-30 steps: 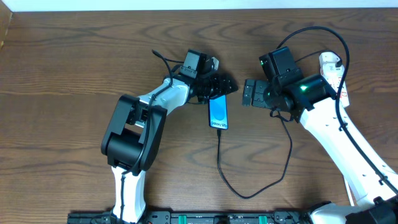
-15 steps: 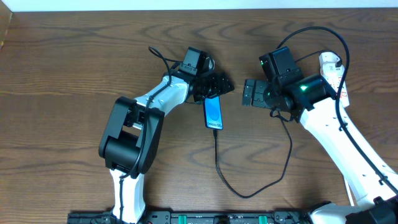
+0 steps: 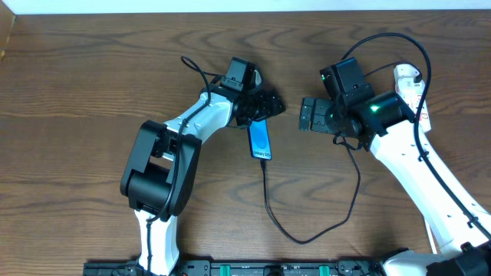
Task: Plug charger to phone and switch on socket
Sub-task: 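Release the phone with the left gripper and lift the left arm away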
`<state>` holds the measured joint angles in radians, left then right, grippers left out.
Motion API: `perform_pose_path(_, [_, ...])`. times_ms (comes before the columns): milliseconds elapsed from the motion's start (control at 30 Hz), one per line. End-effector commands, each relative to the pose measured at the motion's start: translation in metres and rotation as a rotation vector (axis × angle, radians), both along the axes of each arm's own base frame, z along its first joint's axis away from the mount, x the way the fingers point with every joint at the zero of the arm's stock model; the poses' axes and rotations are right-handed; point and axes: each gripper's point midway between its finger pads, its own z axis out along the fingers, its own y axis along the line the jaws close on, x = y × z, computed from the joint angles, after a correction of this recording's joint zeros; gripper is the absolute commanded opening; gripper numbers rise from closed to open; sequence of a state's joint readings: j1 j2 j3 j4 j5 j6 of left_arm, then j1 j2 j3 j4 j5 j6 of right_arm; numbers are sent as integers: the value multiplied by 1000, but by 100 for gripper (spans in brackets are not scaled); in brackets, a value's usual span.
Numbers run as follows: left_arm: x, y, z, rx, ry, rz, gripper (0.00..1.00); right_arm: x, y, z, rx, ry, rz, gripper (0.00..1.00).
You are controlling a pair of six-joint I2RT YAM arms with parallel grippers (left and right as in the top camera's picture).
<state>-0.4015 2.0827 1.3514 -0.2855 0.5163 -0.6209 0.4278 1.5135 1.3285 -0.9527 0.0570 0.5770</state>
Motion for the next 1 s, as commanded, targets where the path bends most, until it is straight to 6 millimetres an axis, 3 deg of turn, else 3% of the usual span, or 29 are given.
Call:
perform_pose_path(0, [-20, 34, -53, 176, 95, 37, 86, 0, -1, 7, 4, -22, -15, 99])
perform_pose_path(167, [-25, 43, -58, 226, 115, 50, 87, 0, -1, 7, 4, -22, -15, 99])
perform_pose_path(967, [-42, 51, -62, 262, 189, 47, 87, 0, -2, 7, 3, -20, -15, 99])
